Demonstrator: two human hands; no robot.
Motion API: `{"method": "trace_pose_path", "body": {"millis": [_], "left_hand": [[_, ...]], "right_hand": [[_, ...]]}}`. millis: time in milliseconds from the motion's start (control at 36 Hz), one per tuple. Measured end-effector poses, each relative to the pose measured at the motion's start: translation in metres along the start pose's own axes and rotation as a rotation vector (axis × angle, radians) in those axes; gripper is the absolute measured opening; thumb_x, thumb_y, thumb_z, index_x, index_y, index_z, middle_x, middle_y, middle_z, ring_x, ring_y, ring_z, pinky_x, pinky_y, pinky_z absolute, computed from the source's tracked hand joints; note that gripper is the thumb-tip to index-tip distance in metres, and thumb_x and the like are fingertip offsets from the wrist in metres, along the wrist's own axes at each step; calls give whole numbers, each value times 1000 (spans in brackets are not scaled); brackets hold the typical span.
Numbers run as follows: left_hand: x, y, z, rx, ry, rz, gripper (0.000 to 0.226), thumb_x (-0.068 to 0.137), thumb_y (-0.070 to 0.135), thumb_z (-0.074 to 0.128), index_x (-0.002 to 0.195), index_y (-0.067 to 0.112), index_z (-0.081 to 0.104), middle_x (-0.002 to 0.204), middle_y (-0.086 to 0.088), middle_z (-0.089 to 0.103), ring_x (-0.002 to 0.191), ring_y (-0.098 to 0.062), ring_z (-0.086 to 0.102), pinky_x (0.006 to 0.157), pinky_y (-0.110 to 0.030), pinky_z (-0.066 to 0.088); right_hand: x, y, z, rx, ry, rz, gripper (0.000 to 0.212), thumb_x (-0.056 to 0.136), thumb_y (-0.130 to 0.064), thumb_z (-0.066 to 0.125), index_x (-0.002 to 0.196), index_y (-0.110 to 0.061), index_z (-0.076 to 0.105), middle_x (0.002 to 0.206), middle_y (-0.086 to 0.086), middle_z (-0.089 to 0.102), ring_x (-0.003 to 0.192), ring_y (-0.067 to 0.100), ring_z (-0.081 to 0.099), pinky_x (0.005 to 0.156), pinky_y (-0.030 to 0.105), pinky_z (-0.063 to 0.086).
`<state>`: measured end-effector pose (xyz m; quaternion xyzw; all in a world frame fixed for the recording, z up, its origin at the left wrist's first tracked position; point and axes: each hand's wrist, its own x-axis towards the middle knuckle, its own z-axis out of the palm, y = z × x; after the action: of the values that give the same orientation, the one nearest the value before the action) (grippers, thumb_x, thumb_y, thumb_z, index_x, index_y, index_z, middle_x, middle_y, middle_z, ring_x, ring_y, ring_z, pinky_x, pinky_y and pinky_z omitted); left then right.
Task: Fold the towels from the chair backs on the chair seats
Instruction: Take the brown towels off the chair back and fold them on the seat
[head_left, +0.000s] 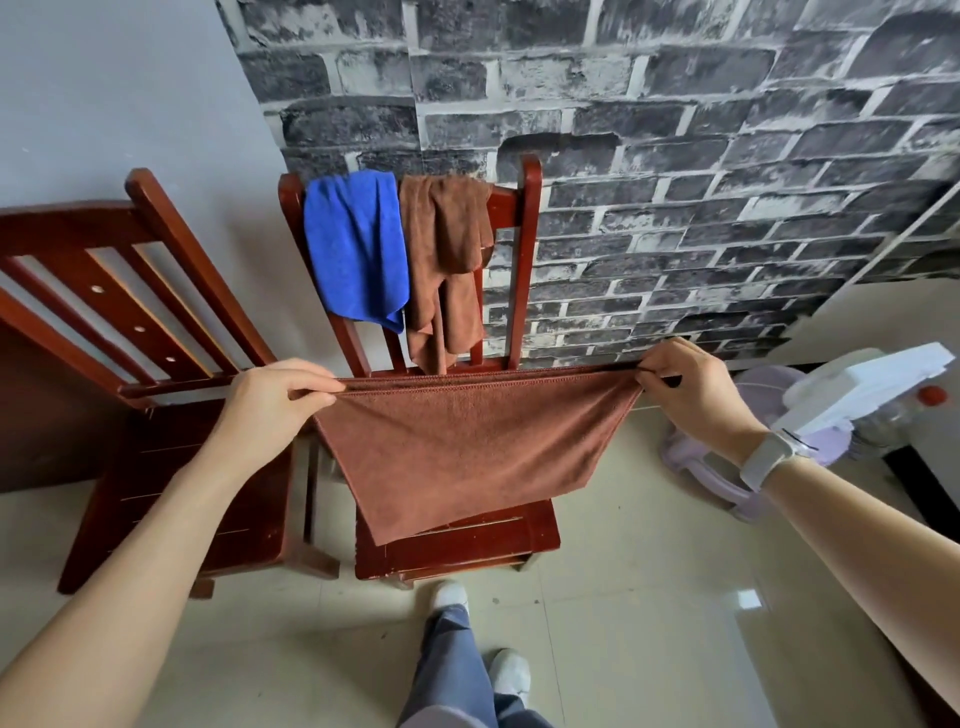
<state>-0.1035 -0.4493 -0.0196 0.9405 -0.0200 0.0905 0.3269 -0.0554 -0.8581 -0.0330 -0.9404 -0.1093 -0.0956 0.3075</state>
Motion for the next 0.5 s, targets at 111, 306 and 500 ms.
{"method": "trace_pose_path", "body": {"millis": [111,306,500], "left_hand": [[4,-1,-4,-52,19,-52,15,73,1,73,85,10,75,86,2,68,78,18,56,80,1,40],[6,-2,-9,-42,35,-47,12,74,7,74,84,15,74,80,9,67,77,16,58,77,-3,42],[10,-6,-7,-15,48,-37,11,74,8,74,84,14,74,81,6,67,76,15,57,75,-5,42]], "right_hand": [[6,0,2,74,26,64,5,77,5,65,82,2,64,79,5,56,69,15,54,67,1,39],[12,3,5,145,33,116,9,78,3,65,84,-3,64,80,3,60,66,-9,56,68,0,41],[17,3,7,184,10,119,13,79,1,66,87,-7,62,84,7,63,70,9,57,71,3,42]]}}
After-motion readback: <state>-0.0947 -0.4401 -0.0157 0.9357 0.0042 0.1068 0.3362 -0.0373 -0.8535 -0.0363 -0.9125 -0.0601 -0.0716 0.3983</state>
